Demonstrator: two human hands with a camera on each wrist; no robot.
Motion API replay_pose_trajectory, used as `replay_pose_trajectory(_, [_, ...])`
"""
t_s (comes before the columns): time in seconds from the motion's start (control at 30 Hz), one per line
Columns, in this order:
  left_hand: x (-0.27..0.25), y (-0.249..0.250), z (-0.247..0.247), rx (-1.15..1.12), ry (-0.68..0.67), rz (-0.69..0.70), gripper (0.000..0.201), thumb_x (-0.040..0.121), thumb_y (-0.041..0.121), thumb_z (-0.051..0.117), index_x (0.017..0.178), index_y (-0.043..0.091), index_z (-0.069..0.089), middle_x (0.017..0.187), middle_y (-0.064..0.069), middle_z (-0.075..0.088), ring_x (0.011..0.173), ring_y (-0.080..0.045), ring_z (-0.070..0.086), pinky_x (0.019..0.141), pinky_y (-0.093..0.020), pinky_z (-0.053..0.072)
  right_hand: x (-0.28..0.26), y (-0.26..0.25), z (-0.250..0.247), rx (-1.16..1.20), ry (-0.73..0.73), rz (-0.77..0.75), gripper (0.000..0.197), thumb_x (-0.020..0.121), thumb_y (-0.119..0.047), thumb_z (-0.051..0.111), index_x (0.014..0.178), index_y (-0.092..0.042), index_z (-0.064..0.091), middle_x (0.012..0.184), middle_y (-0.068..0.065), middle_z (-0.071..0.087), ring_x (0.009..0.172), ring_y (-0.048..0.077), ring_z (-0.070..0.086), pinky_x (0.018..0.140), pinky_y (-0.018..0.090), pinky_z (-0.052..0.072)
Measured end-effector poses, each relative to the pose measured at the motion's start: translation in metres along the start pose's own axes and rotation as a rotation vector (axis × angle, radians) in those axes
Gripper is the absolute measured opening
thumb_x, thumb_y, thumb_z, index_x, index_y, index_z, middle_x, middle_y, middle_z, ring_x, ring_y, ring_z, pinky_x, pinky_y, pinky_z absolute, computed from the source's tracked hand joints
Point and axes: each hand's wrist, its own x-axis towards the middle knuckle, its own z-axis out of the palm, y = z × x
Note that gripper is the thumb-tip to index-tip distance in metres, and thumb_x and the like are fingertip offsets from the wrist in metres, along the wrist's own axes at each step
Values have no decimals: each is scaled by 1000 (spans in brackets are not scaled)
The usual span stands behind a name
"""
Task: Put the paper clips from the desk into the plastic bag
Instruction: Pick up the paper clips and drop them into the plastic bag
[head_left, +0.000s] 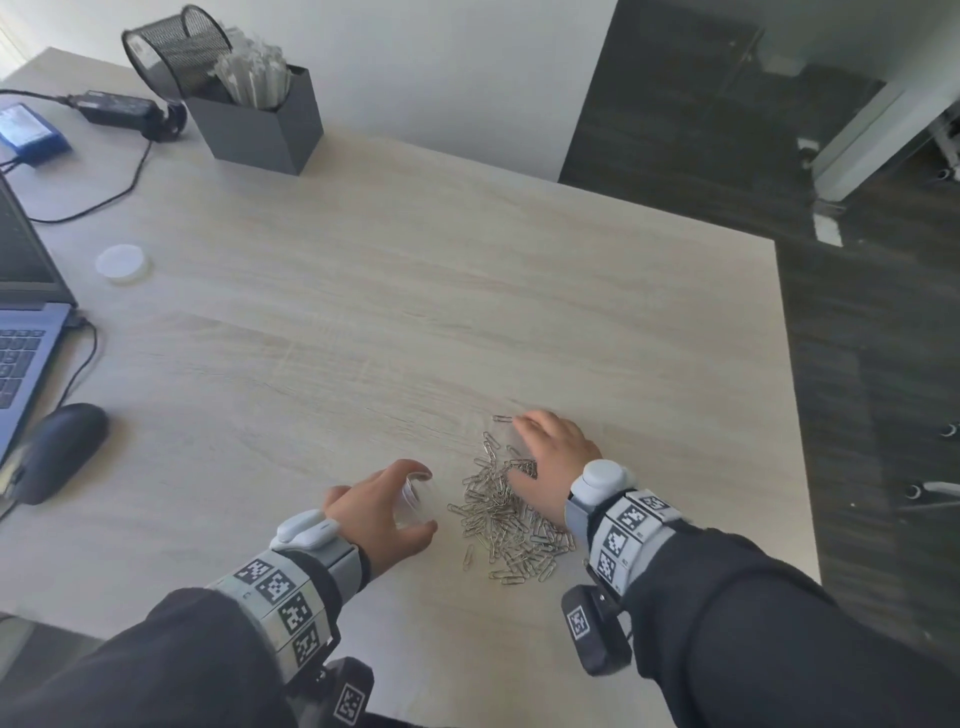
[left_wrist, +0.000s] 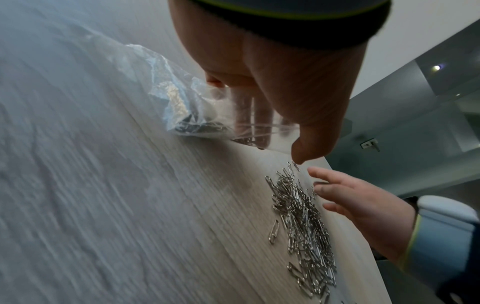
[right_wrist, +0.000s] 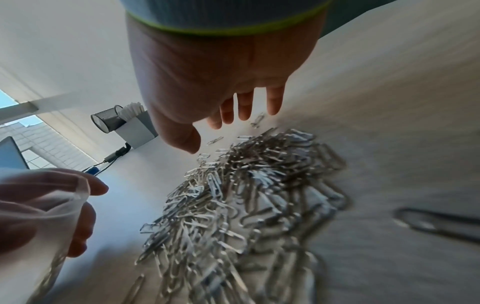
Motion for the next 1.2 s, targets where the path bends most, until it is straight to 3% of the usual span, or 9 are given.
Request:
replay_pose_trajectory(0.17, [1, 7, -2, 21, -3, -4, 61, 67, 61, 53, 126, 44, 45, 106, 18, 62, 99, -6, 62, 101, -31, 28, 18, -13, 4, -71, -25, 9, 70, 81, -51, 45, 143, -30, 24, 150, -5, 27, 136, 24, 25, 106, 45, 34])
replay_pose_trajectory(0.37, [6, 10, -1, 11, -19, 12, 59, 70, 60, 56, 126, 45, 44, 107, 19, 61, 96, -5, 61, 103, -32, 28, -15, 5, 12, -142, -35, -166, 61, 79, -51, 47, 136, -36, 33, 135, -4, 37, 124, 23, 37, 99, 45, 36])
replay_pose_trajectory(0.5, [6, 9, -1, -4, -25, 5, 62, 67, 62, 53, 126, 45, 45, 108, 20, 61, 85, -3, 55, 105, -33, 28, -19, 26, 2, -59, 56, 8, 67, 82, -51, 48, 142, -29, 27, 147, -4, 30, 133, 23, 31, 105, 42, 36])
replay_pose_trajectory(0.6, [6, 8, -1, 1, -24, 3, 65, 64, 65, 49, 126, 45, 45, 108, 20, 61, 87, -4, 55, 106, -34, 29, -14, 35, -1, 21, 37, 116, 74, 82, -53, 48, 146, -27, 23, 151, -5, 27, 137, 23, 27, 108, 42, 35])
replay_pose_trajectory(0.77, [7, 12, -2, 3, -24, 9, 62, 67, 62, 53, 126, 44, 46, 109, 20, 62, 81, -4, 53, 107, -34, 29, -26, 31, 6, -46, -2, -26, 61, 85, -48, 46, 142, -29, 34, 140, -9, 38, 129, 19, 34, 102, 37, 36])
replay_pose_trajectory(0.9, [9, 16, -2, 2, -34, 15, 63, 65, 63, 52, 125, 44, 46, 107, 20, 61, 82, -4, 54, 105, -33, 28, -41, 33, 12, 82, -5, -61, 58, 83, -46, 50, 139, -34, 39, 132, -11, 43, 122, 17, 38, 98, 37, 40])
replay_pose_trajectory(1.03, [9, 16, 1, 3, -40, 23, 58, 69, 59, 59, 124, 45, 45, 106, 19, 62, 86, -5, 58, 102, -31, 27, -51, 41, 13, 190, 53, 86, 71, 78, -54, 59, 141, -34, 35, 139, -10, 36, 127, 17, 35, 103, 36, 38])
replay_pose_trajectory(1.2, [8, 14, 6, 23, -55, 16, 59, 68, 53, 60, 123, 47, 43, 105, 19, 62, 94, -7, 62, 105, -35, 29, -43, 32, 11, 117, -77, 110, 97, 62, -67, 69, 144, -38, 26, 139, -7, 29, 128, 17, 30, 104, 38, 40])
